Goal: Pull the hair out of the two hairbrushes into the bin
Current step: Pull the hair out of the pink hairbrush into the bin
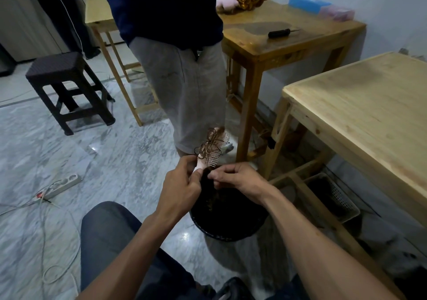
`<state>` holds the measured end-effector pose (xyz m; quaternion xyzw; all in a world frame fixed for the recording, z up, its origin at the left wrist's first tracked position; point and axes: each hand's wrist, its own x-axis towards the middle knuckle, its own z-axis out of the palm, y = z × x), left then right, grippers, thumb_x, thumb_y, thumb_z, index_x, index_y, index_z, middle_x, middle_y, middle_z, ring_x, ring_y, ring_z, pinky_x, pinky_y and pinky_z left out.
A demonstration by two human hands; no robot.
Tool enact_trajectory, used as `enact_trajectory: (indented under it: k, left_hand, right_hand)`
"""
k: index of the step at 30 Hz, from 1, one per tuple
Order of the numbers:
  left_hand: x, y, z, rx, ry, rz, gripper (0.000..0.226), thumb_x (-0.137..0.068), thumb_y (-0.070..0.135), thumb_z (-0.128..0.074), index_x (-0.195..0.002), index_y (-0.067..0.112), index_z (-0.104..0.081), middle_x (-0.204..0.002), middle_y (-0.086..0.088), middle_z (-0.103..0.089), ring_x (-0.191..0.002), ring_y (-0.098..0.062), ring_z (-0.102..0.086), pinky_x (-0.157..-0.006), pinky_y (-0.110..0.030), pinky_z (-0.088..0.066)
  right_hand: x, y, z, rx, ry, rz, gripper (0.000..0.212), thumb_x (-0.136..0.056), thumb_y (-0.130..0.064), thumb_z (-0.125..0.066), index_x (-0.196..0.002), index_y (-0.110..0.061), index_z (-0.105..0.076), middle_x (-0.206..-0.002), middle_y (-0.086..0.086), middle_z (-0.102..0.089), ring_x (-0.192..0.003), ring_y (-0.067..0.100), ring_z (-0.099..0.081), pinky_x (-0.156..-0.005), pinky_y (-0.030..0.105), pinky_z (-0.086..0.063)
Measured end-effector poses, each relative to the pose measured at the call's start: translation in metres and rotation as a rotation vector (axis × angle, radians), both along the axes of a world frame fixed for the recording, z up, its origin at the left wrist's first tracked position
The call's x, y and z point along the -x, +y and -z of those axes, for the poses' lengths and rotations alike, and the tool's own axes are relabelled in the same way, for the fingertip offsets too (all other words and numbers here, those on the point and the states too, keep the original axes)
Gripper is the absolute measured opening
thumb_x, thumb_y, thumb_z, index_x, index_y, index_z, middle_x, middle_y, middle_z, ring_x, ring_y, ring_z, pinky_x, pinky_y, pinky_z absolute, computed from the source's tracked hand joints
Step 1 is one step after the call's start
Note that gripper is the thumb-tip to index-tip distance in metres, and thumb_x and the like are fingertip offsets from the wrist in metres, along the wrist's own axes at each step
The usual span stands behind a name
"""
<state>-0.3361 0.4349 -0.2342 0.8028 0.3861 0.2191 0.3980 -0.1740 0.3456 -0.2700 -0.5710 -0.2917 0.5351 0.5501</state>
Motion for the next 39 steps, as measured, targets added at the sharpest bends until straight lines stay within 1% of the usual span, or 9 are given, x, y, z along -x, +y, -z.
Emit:
enact_trajectory:
  k: [4,8,13,17,21,28,32,35,39]
  left_hand:
    - [0.007,0.006,0.001,0.013,0.054,-0.066,0.027,-0.1,0.027,-0.054,-0.127,0.022,-0.055,-0.09,0.007,-0.068,-0.065,-0.013,-0.067,-0.054,-0.021,-0.044]
    - [0.01,0.007,0.006,0.004,0.08,-0.118,0.029,-0.098,0.025,-0.054,-0.126,0.018,-0.057,-0.089,0.01,-0.064,-0.07,-0.015,-0.067,-0.058,-0.028,-0.047]
    - [0.008,0.006,0.005,0.01,0.069,-0.186,0.019,-0.099,0.023,-0.051,-0.116,0.018,-0.06,-0.081,0.01,-0.062,-0.068,-0.017,-0.065,-0.063,-0.042,-0.053]
    - [0.006,0.006,0.002,0.026,0.038,-0.178,0.02,-0.099,0.026,-0.052,-0.116,0.02,-0.059,-0.083,0.009,-0.064,-0.066,-0.022,-0.068,-0.065,-0.048,-0.058]
    - [0.006,0.003,0.001,-0.001,0.049,-0.152,0.024,-0.1,0.03,-0.053,-0.119,0.018,-0.061,-0.085,0.01,-0.064,-0.071,-0.016,-0.066,-0.063,-0.037,-0.051]
    - [0.007,-0.001,0.006,0.022,0.062,-0.128,0.021,-0.099,0.026,-0.053,-0.117,0.019,-0.061,-0.086,0.01,-0.064,-0.071,-0.017,-0.065,-0.063,-0.038,-0.053]
    - [0.002,-0.004,0.008,0.031,0.072,-0.083,0.019,-0.099,0.025,-0.053,-0.115,0.018,-0.061,-0.088,0.011,-0.063,-0.074,-0.02,-0.066,-0.064,-0.039,-0.052]
    - [0.001,-0.005,0.011,0.024,0.074,-0.062,0.019,-0.098,0.023,-0.053,-0.115,0.019,-0.062,-0.09,0.013,-0.063,-0.077,-0.017,-0.065,-0.062,-0.03,-0.046]
    - [-0.001,-0.007,0.013,0.026,0.079,-0.039,0.018,-0.097,0.021,-0.055,-0.114,0.02,-0.063,-0.087,0.018,-0.063,-0.079,-0.016,-0.066,-0.062,-0.029,-0.043]
  right_hand:
    - [-0.004,-0.004,0.001,-0.06,0.116,0.21,0.007,-0.088,-0.006,-0.074,-0.086,-0.006,-0.08,-0.069,0.004,-0.07,-0.069,0.014,-0.064,-0.071,0.022,-0.059]
    - [-0.016,-0.013,-0.009,-0.171,0.42,0.446,0.015,-0.078,-0.009,-0.069,-0.09,-0.001,-0.071,-0.066,0.003,-0.069,-0.07,0.016,-0.062,-0.081,0.029,-0.058]
    - [-0.033,-0.017,-0.014,-0.233,0.484,0.701,0.005,-0.089,-0.013,-0.068,-0.091,-0.01,-0.072,-0.071,-0.002,-0.072,-0.073,0.011,-0.066,-0.09,0.031,-0.052]
    - [-0.038,-0.012,0.001,0.114,0.095,0.627,0.012,-0.098,-0.026,-0.067,-0.1,-0.023,-0.078,-0.103,0.0,-0.079,-0.099,0.015,-0.07,-0.086,0.031,-0.052]
    - [-0.033,-0.008,-0.002,0.387,-0.298,0.239,0.03,-0.104,-0.029,-0.055,-0.128,-0.025,-0.072,-0.139,-0.003,-0.065,-0.132,0.021,-0.056,-0.116,0.041,-0.04]
    - [-0.053,0.007,-0.017,0.687,-1.034,0.005,0.032,-0.099,-0.008,-0.054,-0.129,-0.004,-0.067,-0.12,0.011,-0.067,-0.106,0.029,-0.067,-0.093,0.039,-0.057]
    - [-0.045,0.006,-0.026,0.677,-1.228,-0.01,0.043,-0.099,-0.052,-0.054,-0.111,-0.016,-0.075,-0.111,0.008,-0.072,-0.105,0.028,-0.069,-0.082,0.036,-0.054]
    - [-0.038,0.006,-0.021,0.419,-0.928,0.083,0.048,-0.099,-0.057,-0.053,-0.129,-0.023,-0.069,-0.128,0.001,-0.069,-0.121,0.021,-0.063,-0.1,0.036,-0.051]
    - [-0.027,0.01,-0.02,0.164,-0.383,0.228,0.044,-0.09,-0.046,-0.073,-0.125,-0.019,-0.07,-0.103,-0.001,-0.079,-0.092,0.013,-0.076,-0.089,0.035,-0.061]
